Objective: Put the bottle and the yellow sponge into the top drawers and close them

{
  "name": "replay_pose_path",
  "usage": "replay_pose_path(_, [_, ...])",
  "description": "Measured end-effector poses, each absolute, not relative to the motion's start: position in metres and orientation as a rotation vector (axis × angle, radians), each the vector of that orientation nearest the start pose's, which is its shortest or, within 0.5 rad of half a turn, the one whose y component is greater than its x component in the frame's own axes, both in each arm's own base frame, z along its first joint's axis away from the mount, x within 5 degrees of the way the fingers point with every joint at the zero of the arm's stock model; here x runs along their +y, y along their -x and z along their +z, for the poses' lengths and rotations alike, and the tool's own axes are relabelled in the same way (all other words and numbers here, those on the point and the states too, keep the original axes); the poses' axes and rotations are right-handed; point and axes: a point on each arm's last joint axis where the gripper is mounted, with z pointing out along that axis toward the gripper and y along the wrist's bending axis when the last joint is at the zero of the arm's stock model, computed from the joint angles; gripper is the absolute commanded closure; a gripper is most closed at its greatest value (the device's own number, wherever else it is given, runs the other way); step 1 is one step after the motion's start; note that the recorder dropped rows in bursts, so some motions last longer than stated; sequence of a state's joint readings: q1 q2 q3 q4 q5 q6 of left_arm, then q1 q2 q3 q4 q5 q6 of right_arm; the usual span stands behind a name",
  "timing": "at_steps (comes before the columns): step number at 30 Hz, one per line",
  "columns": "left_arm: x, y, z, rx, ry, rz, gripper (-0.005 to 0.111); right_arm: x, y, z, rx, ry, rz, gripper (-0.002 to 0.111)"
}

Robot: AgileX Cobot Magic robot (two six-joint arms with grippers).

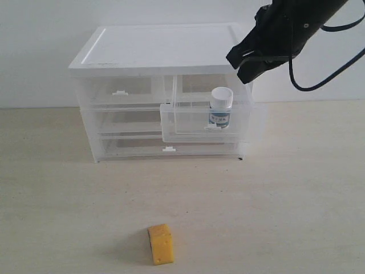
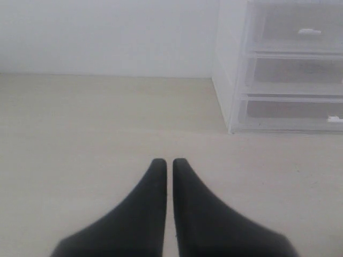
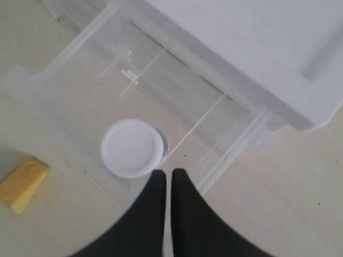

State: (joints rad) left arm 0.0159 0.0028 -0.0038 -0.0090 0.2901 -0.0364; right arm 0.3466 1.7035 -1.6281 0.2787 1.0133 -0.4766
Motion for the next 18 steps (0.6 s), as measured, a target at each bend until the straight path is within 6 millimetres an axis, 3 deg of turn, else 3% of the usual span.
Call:
replay_pose_path(11, [0.001, -0.055, 0.188, 1.772, 0.052, -0.023, 0.102, 0.150, -0.354, 0.327, 2.466, 0.926, 0.324, 0.108])
replay_pose_path(18, [0.001, -0.055, 0.188, 1.772, 0.052, -0.023, 0.102, 0.165, -0.353, 0.328, 2.419, 0.897, 0.494, 0.108])
